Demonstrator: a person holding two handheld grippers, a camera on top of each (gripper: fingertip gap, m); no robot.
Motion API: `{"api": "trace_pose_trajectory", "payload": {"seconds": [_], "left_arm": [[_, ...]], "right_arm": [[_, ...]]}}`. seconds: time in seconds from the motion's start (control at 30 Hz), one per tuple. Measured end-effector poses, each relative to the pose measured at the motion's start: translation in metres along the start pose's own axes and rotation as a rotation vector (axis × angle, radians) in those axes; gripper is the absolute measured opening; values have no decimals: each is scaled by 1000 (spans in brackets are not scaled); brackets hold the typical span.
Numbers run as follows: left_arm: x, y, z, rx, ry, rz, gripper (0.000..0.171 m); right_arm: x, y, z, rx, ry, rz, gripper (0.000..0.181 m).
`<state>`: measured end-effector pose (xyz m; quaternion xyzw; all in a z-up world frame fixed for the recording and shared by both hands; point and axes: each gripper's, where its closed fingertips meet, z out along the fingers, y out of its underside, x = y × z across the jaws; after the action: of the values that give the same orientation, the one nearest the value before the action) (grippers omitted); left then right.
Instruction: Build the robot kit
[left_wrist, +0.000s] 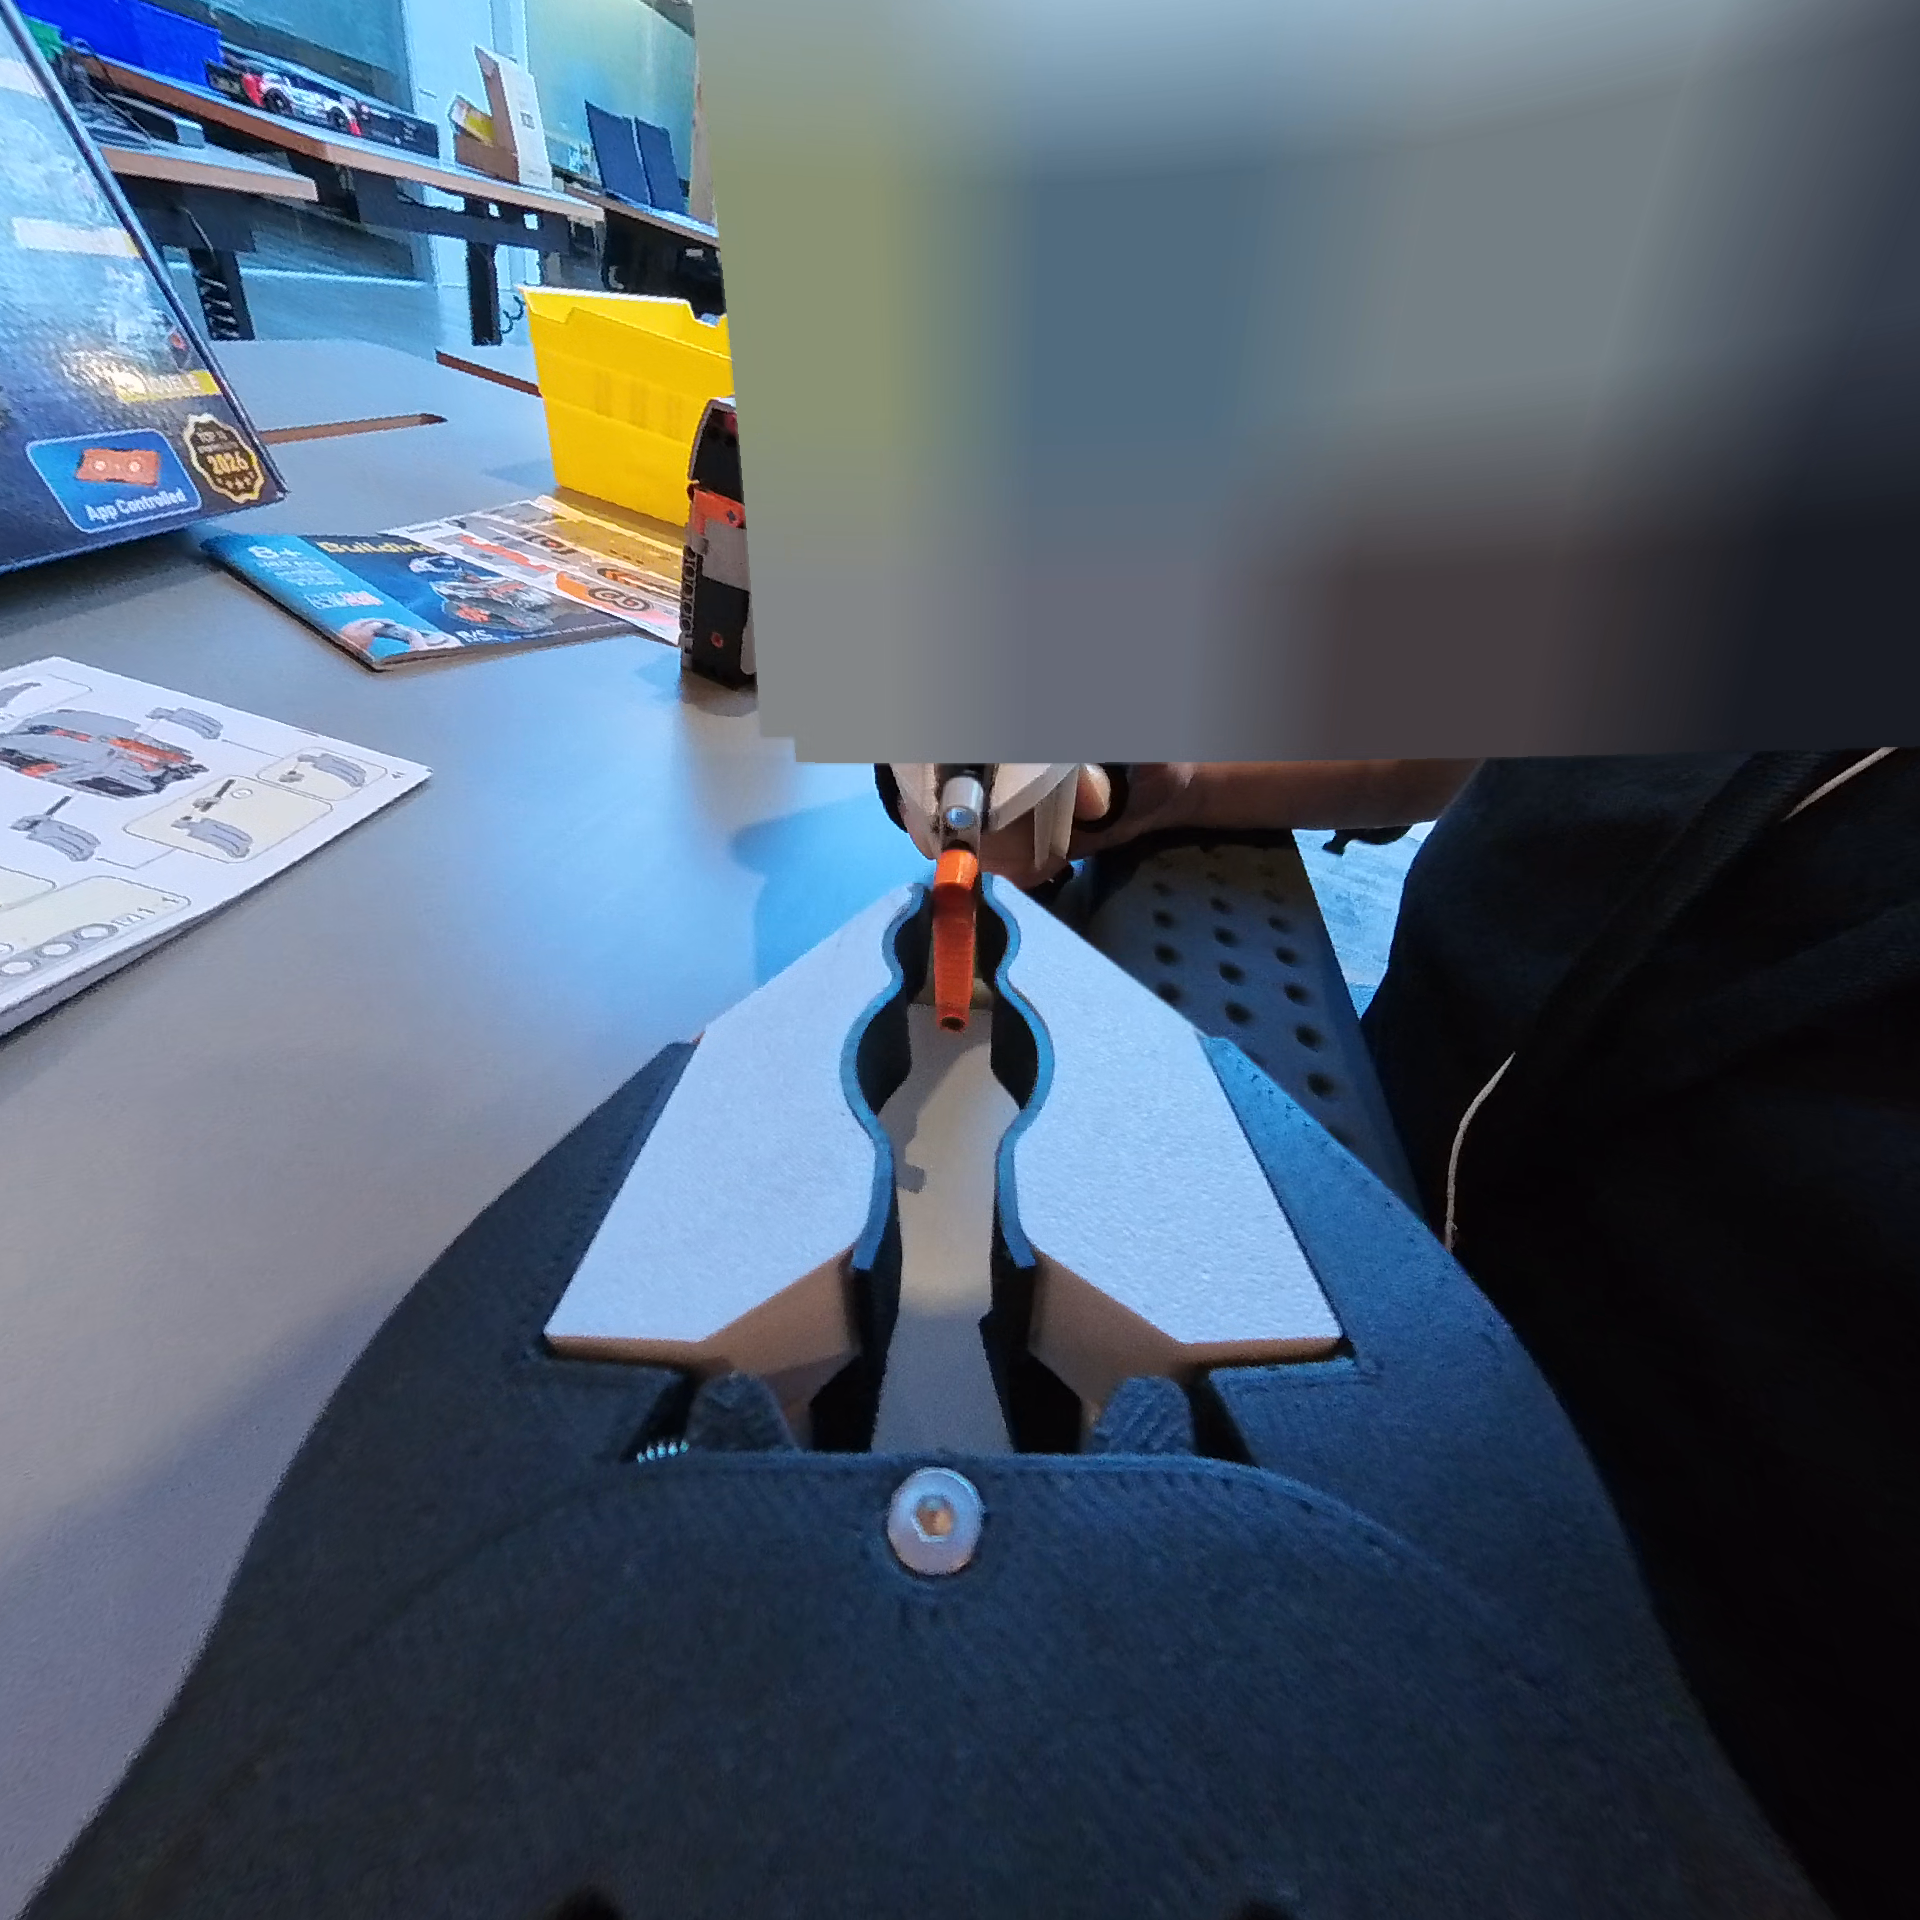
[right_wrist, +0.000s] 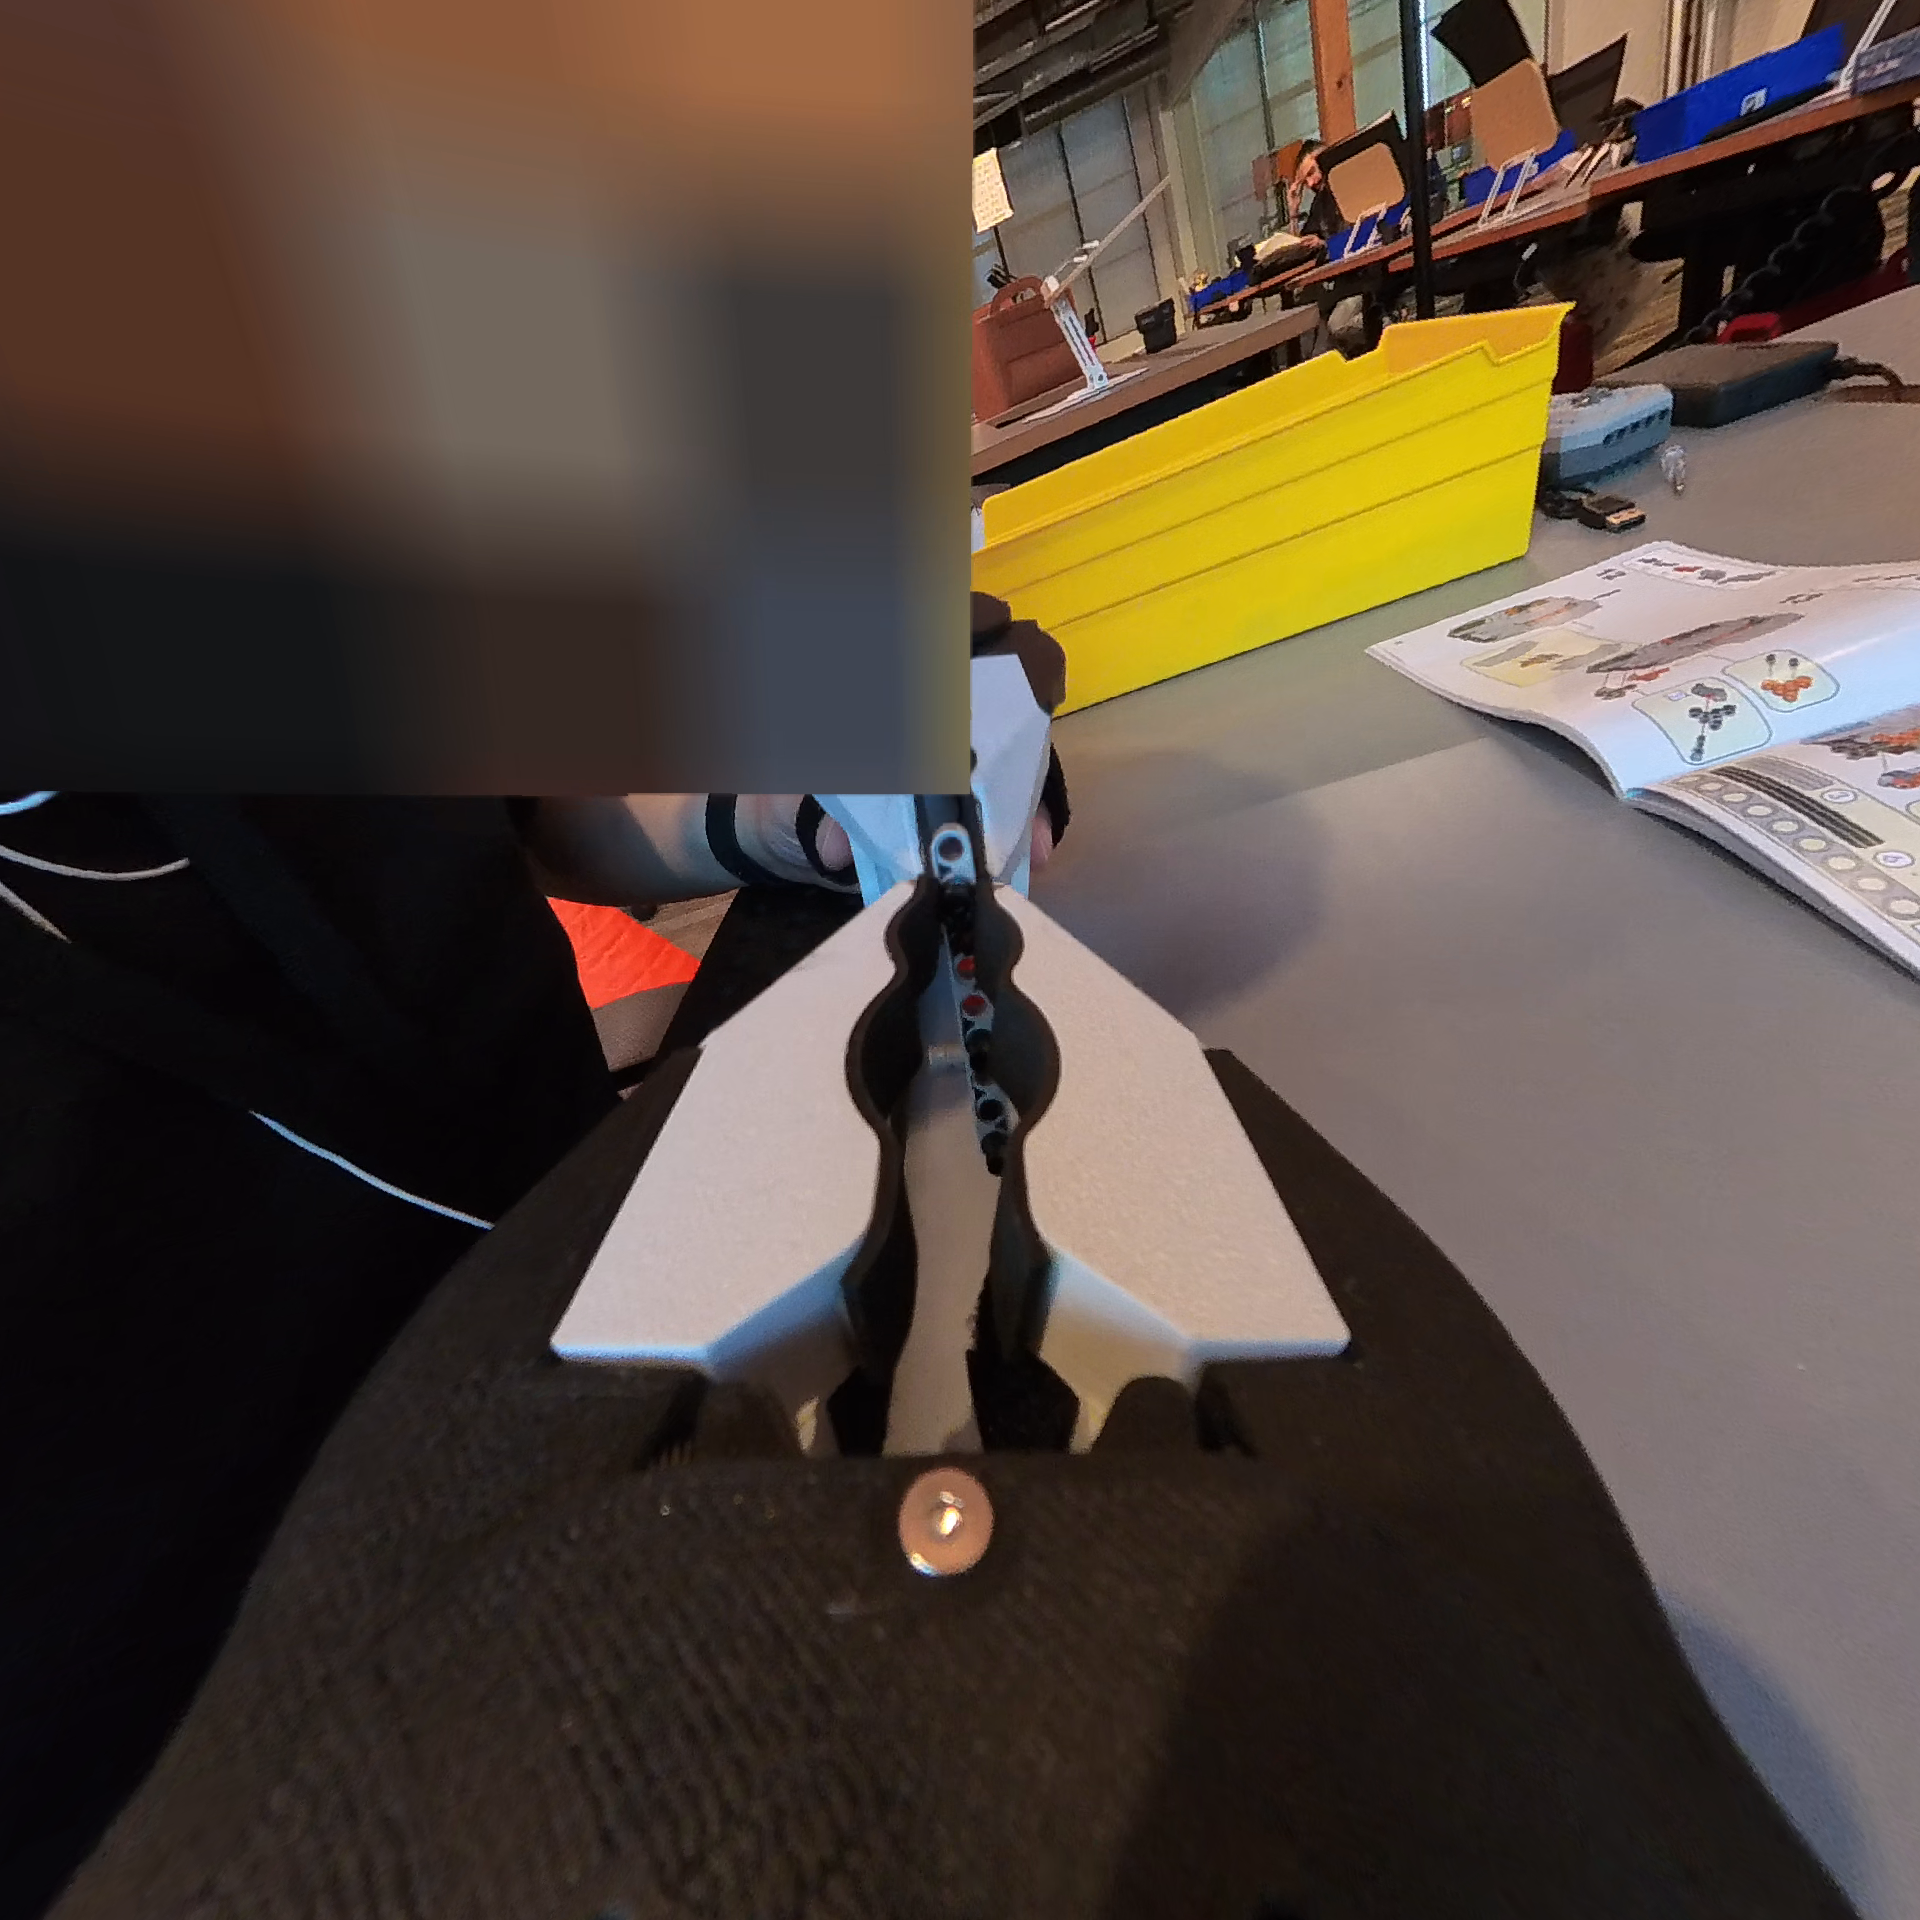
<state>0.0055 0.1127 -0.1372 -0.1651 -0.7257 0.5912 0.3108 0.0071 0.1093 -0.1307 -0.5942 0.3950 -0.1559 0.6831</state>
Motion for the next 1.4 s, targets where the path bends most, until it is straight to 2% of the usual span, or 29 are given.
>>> {"api": "trace_pose_trajectory", "payload": {"seconds": [0.27, 0.5, 0.73, 0.87, 1.1, 1.4], "left_arm": [[3, 4, -1, -34, 36, -24, 6], [18, 13, 1, -88, 136, 5, 5], [31, 13, 0, -83, 215, 22, 5], [24, 11, 0, -76, 188, -14, 5], [3, 14, 0, -91, 71, -69, 5], [18, 16, 0, -105, 152, -16, 5]], "right_arm": [[-2, 3, 1, -20, 9, -37, 6], [-14, 11, 2, -55, -105, 16, 7], [-23, 13, 2, -56, -194, 71, 7], [-19, 12, 2, -49, -181, 101, 7], [-1, 13, 5, -67, 25, -66, 7], [-15, 16, 8, -79, -113, 31, 8]]}}
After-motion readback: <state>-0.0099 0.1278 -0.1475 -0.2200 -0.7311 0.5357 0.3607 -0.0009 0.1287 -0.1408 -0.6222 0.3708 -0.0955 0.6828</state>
